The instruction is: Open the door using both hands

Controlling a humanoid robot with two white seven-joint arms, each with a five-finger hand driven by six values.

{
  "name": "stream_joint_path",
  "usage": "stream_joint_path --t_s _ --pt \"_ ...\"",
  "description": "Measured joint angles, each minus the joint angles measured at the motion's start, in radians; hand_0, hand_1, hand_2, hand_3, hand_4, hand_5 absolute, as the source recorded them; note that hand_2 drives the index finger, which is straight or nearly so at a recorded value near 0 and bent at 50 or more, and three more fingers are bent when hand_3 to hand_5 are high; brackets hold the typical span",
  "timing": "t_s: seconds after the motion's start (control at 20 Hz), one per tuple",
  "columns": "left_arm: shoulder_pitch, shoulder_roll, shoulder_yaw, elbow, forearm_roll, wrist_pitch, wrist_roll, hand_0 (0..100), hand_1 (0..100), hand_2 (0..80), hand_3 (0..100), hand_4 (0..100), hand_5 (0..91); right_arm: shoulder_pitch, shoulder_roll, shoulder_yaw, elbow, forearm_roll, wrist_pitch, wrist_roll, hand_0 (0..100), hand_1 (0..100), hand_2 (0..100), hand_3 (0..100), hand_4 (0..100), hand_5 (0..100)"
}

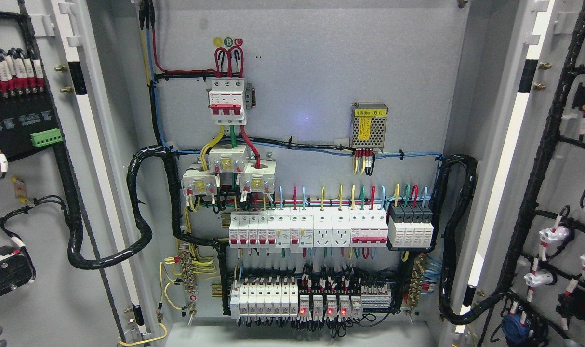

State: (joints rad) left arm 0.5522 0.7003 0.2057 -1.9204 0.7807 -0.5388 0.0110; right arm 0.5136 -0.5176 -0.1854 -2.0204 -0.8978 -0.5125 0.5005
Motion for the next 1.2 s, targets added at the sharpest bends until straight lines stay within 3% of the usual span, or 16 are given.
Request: stream_joint_path --t_s 0.3,0.75,1.2 --pt "0.013 -0.059 -0.074 0.048 -0.101 0.000 -0.002 0 0 0.0 0 0 0.0 0.005 0.003 0.102 0.064 0.095 0.001 0.003 0 0 0 0 0 0" --pt "0.018 -0.179 -0.176 0.194 -0.255 0.006 -0.001 0 0 0.0 0 0 0.0 0.010 0.025 0.237 0.275 0.137 0.001 -0.002 0 0 0 0 0 0" --pt "-0.013 -0.279 -0.278 0.470 -0.330 0.006 -0.006 0 0 0.0 0 0 0.0 0.005 0.073 0.319 0.565 0.202 -0.004 -0.006 0 0 0 0 0 0"
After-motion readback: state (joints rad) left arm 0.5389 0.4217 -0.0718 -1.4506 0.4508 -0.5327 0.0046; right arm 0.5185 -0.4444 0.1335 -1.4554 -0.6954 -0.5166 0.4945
